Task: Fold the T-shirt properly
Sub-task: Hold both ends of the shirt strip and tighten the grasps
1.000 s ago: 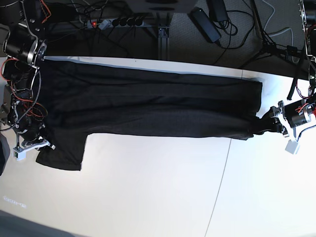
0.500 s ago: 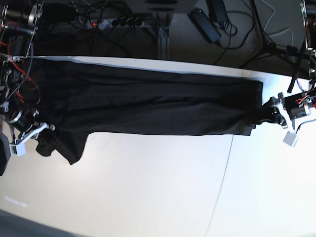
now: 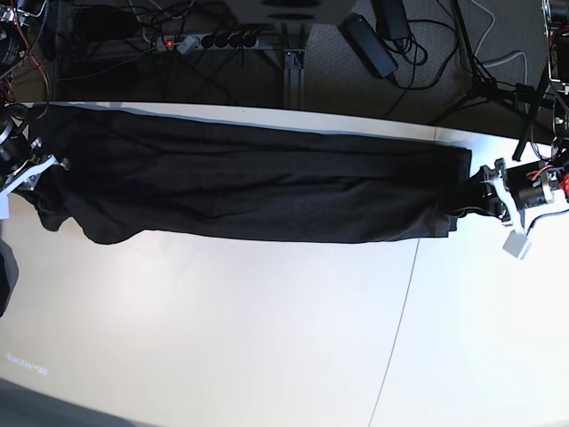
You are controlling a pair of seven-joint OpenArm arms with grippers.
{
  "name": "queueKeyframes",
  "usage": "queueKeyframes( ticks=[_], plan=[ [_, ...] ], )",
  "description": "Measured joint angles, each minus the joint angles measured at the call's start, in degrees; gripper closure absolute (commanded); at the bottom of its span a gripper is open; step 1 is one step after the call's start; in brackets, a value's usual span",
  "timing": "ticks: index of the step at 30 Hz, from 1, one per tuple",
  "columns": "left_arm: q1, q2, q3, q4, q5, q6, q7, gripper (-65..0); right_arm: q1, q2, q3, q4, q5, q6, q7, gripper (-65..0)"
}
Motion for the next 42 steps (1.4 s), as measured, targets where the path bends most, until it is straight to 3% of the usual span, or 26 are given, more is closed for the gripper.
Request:
queueKeyframes(
  ticks=[5, 10, 18, 21, 24, 25, 31, 35, 36, 37, 39, 40, 42],
  plan=[
    [0.0, 0.0, 0.0, 0.0, 0.0, 0.0, -0.02, -24.1, -3.98, 0.0, 1.36, 0.15, 1.27, 0.02, -0.74, 0.0],
    [0.0, 0.0, 0.0, 0.0, 0.04, 0.0, -0.02, -24.1, -5.88, -0.59, 1.38, 0.15, 1.51, 0.0, -0.9, 0.0],
    [0.0, 0.0, 0.0, 0.0, 2.54, 0.0, -0.24, -24.2, -5.97, -6.56, 1.44, 0.15, 1.29, 0.0, -1.99, 0.0],
    [-0.02, 0.0, 0.0, 0.0, 3.17, 0.0, -0.48, -34.6, -5.99, -7.3, 1.46, 0.13, 0.15, 0.0, -2.05, -0.9],
    [0.0, -0.13, 0.0, 0.0, 6.1, 0.0, -3.45, -40.2, -5.97, -7.3, 1.49, 0.15, -0.74, 0.0, -2.23, -40.6],
    [0.0, -0.31, 0.0, 0.0, 7.37, 0.0, -4.35, -40.2, -5.97, -7.3, 1.49, 0.15, -0.92, 0.0, -2.23, -44.9],
    [-0.02, -2.86, -1.4, 0.0, 13.77, 0.0, -10.49, -40.2, -5.97, -7.37, 3.5, 1.16, -1.16, 0.0, -2.49, -44.4],
    [0.2, -2.86, -5.22, 0.0, 14.01, 0.0, -10.51, -40.2, -5.84, -7.45, 8.52, 6.16, 0.66, 0.0, -2.49, -43.9],
    [0.37, -2.89, -5.66, 0.02, 14.03, 0.0, -10.43, -40.2, -5.64, -7.41, 9.68, 7.67, 0.87, 0.0, -2.29, -40.2],
    [0.46, -2.89, -5.79, 0.0, 14.01, 0.0, -10.43, -40.2, -5.16, -7.34, 10.47, 8.96, 1.01, 0.0, -2.03, -31.9],
    [0.5, -2.84, -5.81, 0.0, 14.03, 0.0, -10.27, -40.2, -4.2, -7.28, 11.02, 11.06, 0.85, 0.0, -1.9, -8.4],
    [0.46, -2.82, -5.81, 0.0, 13.99, 0.0, -10.29, -40.2, -3.89, -7.3, 10.95, 11.67, 1.16, 0.0, -1.84, 0.0],
    [0.48, -2.67, -5.84, 0.0, 13.99, 0.0, -10.32, -40.2, -2.93, -7.34, 10.08, 11.58, 1.09, 0.0, -2.01, 0.0]
  ],
)
